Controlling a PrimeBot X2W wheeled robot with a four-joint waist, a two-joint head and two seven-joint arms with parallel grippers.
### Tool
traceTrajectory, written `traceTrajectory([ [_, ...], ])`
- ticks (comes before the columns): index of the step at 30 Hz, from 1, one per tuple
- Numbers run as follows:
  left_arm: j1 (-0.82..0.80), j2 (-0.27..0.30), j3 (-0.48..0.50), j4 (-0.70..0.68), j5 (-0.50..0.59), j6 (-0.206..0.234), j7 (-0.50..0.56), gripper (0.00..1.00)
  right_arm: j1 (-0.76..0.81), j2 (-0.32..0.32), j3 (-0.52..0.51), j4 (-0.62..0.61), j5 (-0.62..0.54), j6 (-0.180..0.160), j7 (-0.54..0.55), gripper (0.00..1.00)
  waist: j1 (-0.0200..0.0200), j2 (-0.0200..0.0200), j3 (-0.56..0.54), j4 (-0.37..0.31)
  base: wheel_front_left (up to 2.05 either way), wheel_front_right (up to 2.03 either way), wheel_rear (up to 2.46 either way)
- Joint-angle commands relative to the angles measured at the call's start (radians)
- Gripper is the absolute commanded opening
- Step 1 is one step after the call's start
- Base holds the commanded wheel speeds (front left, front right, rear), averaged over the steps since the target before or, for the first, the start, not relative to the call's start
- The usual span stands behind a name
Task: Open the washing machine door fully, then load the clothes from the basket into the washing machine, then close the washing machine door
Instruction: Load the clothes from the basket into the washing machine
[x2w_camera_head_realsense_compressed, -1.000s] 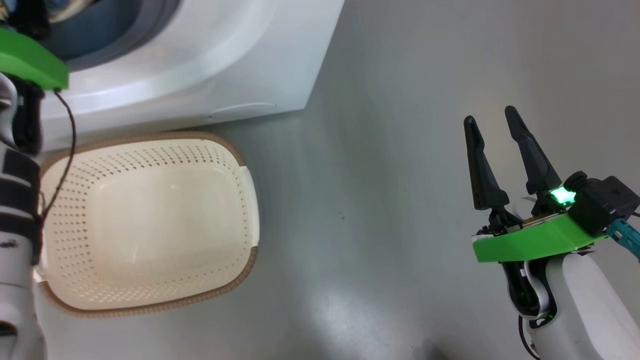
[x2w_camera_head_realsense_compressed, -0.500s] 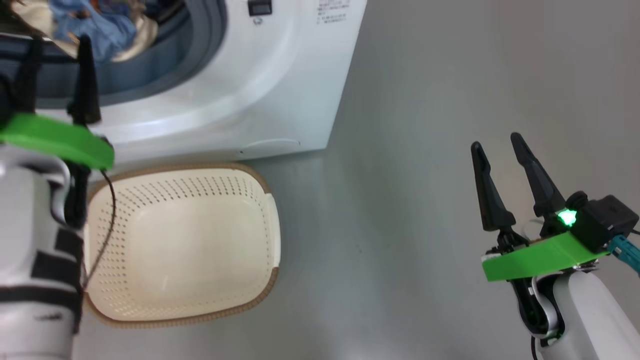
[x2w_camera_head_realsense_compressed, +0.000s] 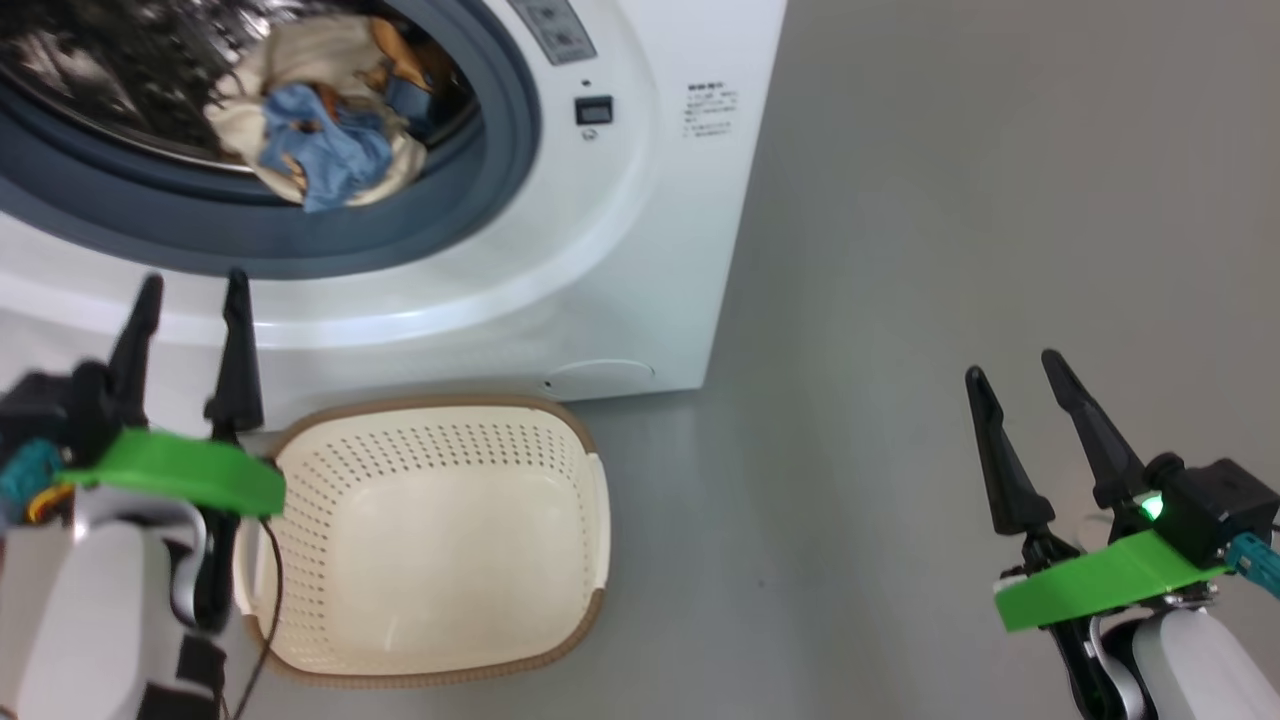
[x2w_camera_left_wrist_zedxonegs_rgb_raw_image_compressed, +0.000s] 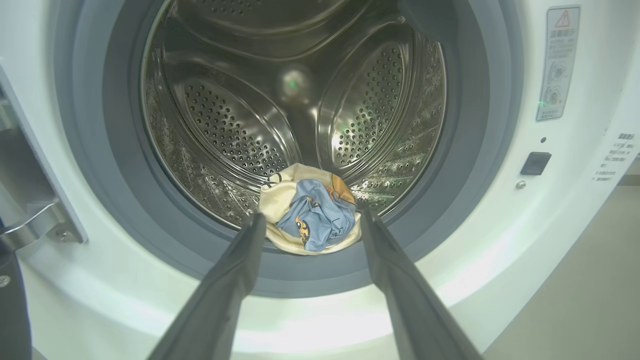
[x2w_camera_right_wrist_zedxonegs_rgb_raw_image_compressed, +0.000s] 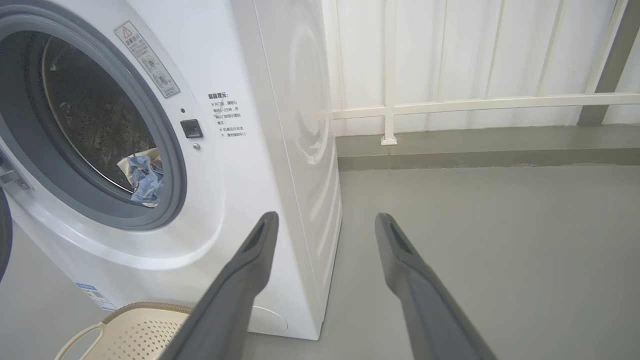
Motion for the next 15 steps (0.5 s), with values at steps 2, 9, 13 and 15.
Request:
traceTrajectory([
  [2,0.057,0.024,0.04,-0.062,0.021,0.001,-0.006,1.0,0.029,-0.02,0.014,-0.018,0.005,0.004,-0.008,1.0,0.0001,0.0,-0.062,0.047,0.0,0.0,0.0],
  [9,0.185,0.008,0.052,-0.153,0.042,0.001,-0.006,1.0,0.079,-0.03,0.004,-0.014,0.008,0.004,-0.008,1.0,0.0001,0.0,-0.12,0.079,0.0,0.0,0.0],
  [13,0.239,0.0,0.068,-0.186,0.045,0.001,-0.006,1.0,0.099,-0.031,-0.001,-0.012,0.009,0.004,-0.008,1.0,0.0001,0.0,-0.145,0.088,0.0,0.0,0.0],
  [15,0.275,-0.002,0.08,-0.207,0.048,0.001,-0.006,1.0,0.112,-0.031,-0.004,-0.012,0.009,0.004,-0.008,1.0,0.0001,0.0,-0.161,0.093,0.0,0.0,0.0],
])
